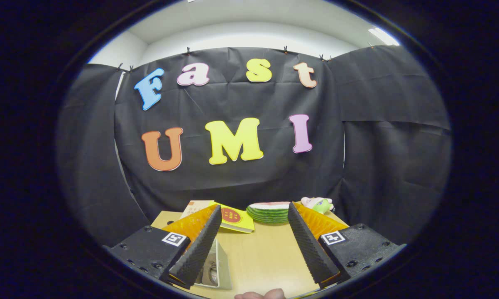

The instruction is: Open the storage box then place both shoes into the box .Put the left shoe in first, then the right shoe, with the right side of both shoes facing outward in a uniform manner.

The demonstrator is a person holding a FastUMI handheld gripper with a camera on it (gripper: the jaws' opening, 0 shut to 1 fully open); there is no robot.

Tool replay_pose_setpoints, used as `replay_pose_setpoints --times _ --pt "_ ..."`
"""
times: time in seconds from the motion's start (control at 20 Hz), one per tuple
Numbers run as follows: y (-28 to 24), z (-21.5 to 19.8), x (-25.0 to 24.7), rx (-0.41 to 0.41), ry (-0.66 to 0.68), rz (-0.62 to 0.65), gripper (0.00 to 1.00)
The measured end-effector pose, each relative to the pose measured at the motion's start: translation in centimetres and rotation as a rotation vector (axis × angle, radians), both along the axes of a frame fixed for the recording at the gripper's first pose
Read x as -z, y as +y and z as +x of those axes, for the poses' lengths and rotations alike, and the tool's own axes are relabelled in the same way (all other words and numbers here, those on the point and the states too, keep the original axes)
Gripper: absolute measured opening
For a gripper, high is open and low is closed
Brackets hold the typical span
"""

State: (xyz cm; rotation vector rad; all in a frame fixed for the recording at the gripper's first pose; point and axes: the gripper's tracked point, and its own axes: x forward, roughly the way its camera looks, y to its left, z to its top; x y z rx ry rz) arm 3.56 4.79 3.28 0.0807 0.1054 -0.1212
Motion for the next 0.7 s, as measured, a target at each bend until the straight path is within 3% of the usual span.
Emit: replay_pose_setpoints --times 0.7 --pt "-1.3 0.9 1.1 -0.018 0.033 0.006 1.00"
